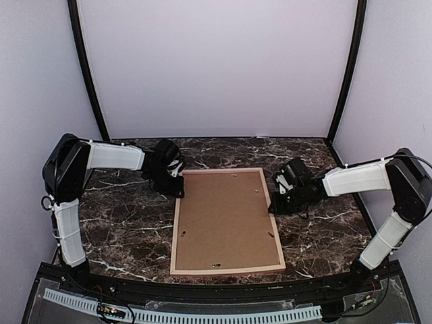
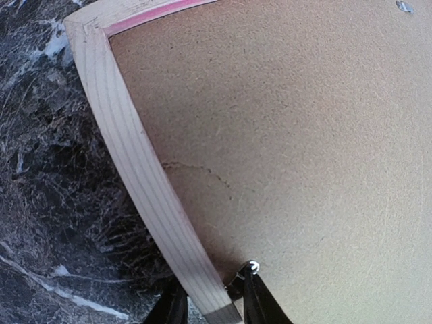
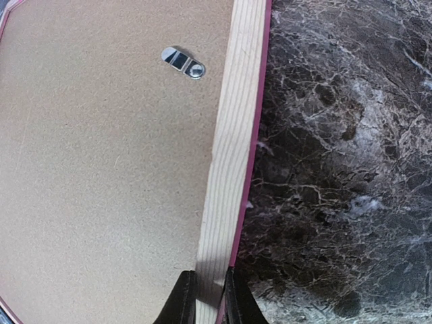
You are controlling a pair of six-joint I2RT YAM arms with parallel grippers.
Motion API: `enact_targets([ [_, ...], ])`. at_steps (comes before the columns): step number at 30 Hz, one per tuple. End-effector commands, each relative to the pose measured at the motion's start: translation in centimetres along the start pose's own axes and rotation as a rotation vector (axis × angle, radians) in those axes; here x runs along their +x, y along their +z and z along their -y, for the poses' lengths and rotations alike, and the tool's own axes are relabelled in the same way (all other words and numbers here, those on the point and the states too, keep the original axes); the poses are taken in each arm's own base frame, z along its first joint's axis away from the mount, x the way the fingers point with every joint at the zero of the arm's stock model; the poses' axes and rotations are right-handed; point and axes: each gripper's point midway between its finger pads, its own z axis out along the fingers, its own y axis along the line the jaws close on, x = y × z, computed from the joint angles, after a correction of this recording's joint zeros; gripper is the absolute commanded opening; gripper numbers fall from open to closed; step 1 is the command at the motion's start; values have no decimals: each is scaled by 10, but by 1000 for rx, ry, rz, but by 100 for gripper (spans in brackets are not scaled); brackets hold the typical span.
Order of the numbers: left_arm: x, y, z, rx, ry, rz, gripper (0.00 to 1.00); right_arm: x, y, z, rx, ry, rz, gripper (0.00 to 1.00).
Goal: Put the photo into the frame
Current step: Press the fastener onto the backboard.
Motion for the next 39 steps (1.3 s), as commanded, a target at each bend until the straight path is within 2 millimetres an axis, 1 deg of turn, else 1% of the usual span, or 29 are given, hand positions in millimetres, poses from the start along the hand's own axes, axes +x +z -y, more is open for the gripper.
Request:
enact_targets([
  [1, 29, 9, -3, -4, 28, -90, 30, 8, 13, 11, 34, -14, -36, 15],
  [2, 28, 8, -1, 1, 25, -83, 31, 8, 13, 11, 33, -14, -36, 15],
  [4, 24, 4, 2, 18, 20, -72, 39, 9, 13, 11, 34, -15, -36, 15],
  [5, 24, 3, 4, 26, 17, -68, 46, 9, 13, 12, 36, -13, -35, 15],
  [6, 22, 0, 5, 30, 13, -58, 50, 9, 13, 12, 38, -13, -35, 15],
  [7, 20, -2, 6, 32, 11, -52, 57, 8, 12, 13, 41, -11, -33, 15],
  [9, 14, -10, 6, 25, 4, -25, 64, 10, 13, 15, 52, -7, -37, 15],
  [11, 12, -16, 4, 14, -5, -12, 68, 10, 13, 15, 55, -1, -38, 15],
  [14, 13, -23, 5, 17, -12, -8, 71, 9, 13, 16, 62, 14, -33, 14],
  [18, 27, -34, 12, 53, -16, -20, 72, 7, 12, 19, 79, 38, -14, 12],
  [22, 50, -47, 16, 61, -8, -32, 75, 5, 13, 20, 83, 56, -7, 11],
  [23, 58, -50, 18, 61, -6, -39, 76, 4, 14, 19, 79, 59, -6, 11],
  [24, 62, -54, 22, 65, 3, -32, 77, 4, 15, 19, 76, 62, -7, 10],
  [25, 71, -53, 22, 61, 1, -49, 78, 4, 15, 18, 75, 63, -8, 10],
  [26, 75, -56, 28, 64, 10, -46, 78, 4, 15, 19, 74, 65, -10, 10],
  [27, 82, -55, 29, 59, 13, -57, 79, 4, 16, 18, 73, 67, -10, 10],
  [28, 86, -57, 36, 67, 23, -52, 80, 4, 16, 18, 72, 68, -11, 10],
  [29, 91, -56, 38, 64, 28, -59, 81, 4, 16, 18, 70, 70, -11, 10],
  [30, 95, -58, 46, 72, 40, -58, 81, 5, 16, 18, 71, 72, -13, 10],
  [32, 104, -56, 52, 64, 54, -69, 82, 6, 15, 19, 72, 75, -11, 10],
  [35, 115, -53, 58, 34, 75, -90, 83, 6, 15, 19, 74, 77, -11, 10],
  [39, 125, -46, 58, -12, 85, -120, 83, 8, 15, 20, 72, 77, -14, 10],
])
